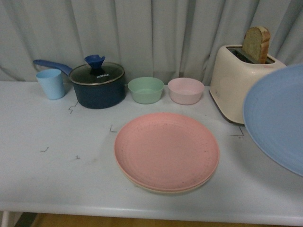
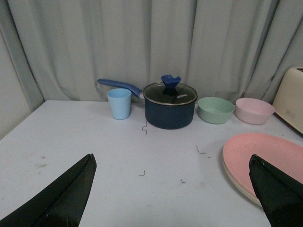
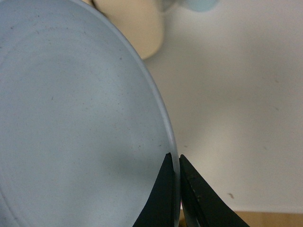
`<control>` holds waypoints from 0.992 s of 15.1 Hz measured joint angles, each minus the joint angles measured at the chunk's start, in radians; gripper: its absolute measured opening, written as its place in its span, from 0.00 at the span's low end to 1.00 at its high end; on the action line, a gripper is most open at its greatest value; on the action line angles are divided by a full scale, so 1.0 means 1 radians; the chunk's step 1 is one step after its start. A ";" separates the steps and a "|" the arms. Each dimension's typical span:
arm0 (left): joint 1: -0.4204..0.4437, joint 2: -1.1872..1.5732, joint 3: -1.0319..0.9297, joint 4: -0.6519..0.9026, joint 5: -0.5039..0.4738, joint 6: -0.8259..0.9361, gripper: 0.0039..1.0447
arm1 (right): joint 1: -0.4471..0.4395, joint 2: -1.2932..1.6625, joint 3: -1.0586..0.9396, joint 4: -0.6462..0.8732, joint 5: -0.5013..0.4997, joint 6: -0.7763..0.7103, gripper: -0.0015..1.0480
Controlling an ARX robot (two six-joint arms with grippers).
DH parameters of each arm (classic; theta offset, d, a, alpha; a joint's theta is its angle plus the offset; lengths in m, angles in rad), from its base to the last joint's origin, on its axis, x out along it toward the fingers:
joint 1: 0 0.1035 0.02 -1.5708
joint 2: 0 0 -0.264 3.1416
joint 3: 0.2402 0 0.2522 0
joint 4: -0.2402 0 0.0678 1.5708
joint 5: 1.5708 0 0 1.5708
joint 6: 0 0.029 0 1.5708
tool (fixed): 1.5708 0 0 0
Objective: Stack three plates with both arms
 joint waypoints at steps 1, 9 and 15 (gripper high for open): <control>0.000 0.000 0.000 0.000 0.000 0.000 0.94 | 0.037 -0.031 0.002 0.001 -0.028 0.019 0.03; 0.000 0.000 0.000 0.000 0.000 0.000 0.94 | 0.424 0.209 0.098 0.225 0.030 0.370 0.03; 0.000 0.000 0.000 0.000 0.000 0.000 0.94 | 0.505 0.462 0.185 0.255 0.055 0.526 0.03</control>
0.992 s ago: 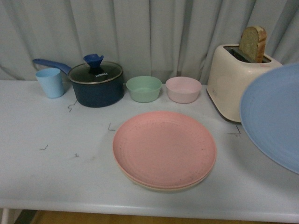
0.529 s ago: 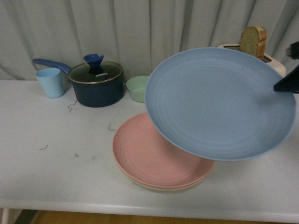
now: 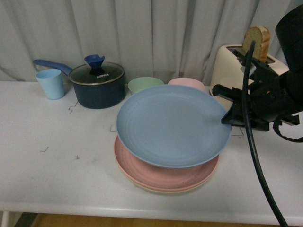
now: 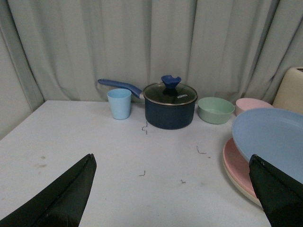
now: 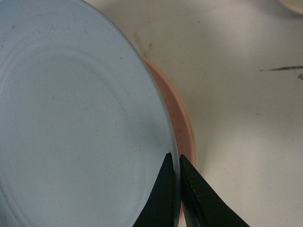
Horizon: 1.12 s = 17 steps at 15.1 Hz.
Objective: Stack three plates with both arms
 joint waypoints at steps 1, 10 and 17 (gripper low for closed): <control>0.000 0.000 0.000 0.000 0.000 0.000 0.94 | 0.012 0.018 0.002 0.003 0.000 0.010 0.03; 0.000 0.000 0.000 0.000 0.000 0.000 0.94 | 0.029 0.097 -0.014 0.061 -0.001 0.037 0.32; 0.000 0.000 0.000 0.000 0.000 0.000 0.94 | -0.014 -0.251 -0.319 0.485 0.199 -0.105 0.87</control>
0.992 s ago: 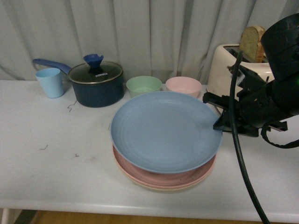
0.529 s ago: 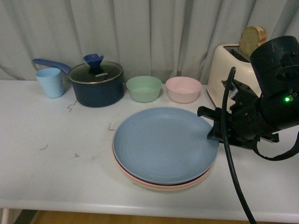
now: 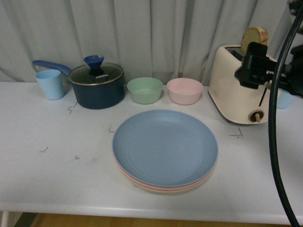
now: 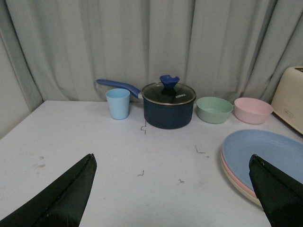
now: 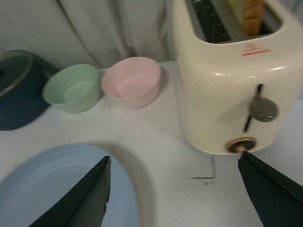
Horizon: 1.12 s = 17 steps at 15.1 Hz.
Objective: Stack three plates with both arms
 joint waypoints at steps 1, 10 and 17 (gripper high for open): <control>0.000 0.000 0.000 0.001 0.000 0.000 0.94 | 0.004 0.020 -0.171 0.334 0.146 -0.114 0.73; 0.001 0.000 0.000 -0.001 0.000 0.000 0.94 | -0.137 -0.505 -0.734 0.700 0.074 -0.245 0.02; 0.001 0.000 0.000 -0.001 0.000 0.000 0.94 | -0.147 -0.944 -0.872 0.391 0.071 -0.245 0.02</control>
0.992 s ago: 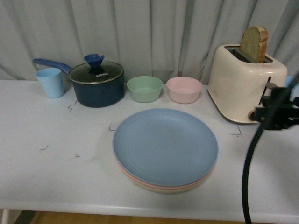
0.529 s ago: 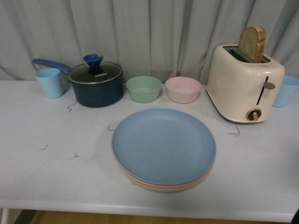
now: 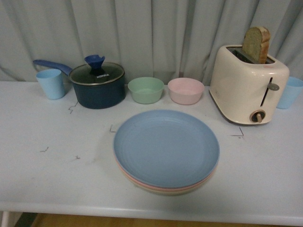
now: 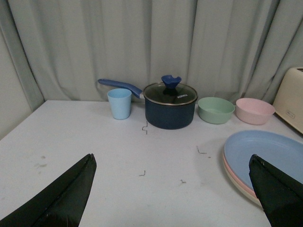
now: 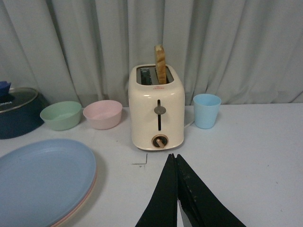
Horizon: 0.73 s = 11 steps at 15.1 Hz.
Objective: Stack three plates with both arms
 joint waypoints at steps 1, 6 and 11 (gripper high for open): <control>0.000 0.000 0.000 0.000 0.000 0.000 0.94 | 0.000 -0.056 -0.009 -0.047 0.000 0.000 0.02; 0.000 0.000 0.000 0.000 0.000 0.000 0.94 | 0.000 -0.319 -0.020 -0.286 0.000 0.000 0.02; 0.000 0.000 0.000 0.000 0.000 0.000 0.94 | 0.000 -0.504 -0.021 -0.462 0.000 0.000 0.02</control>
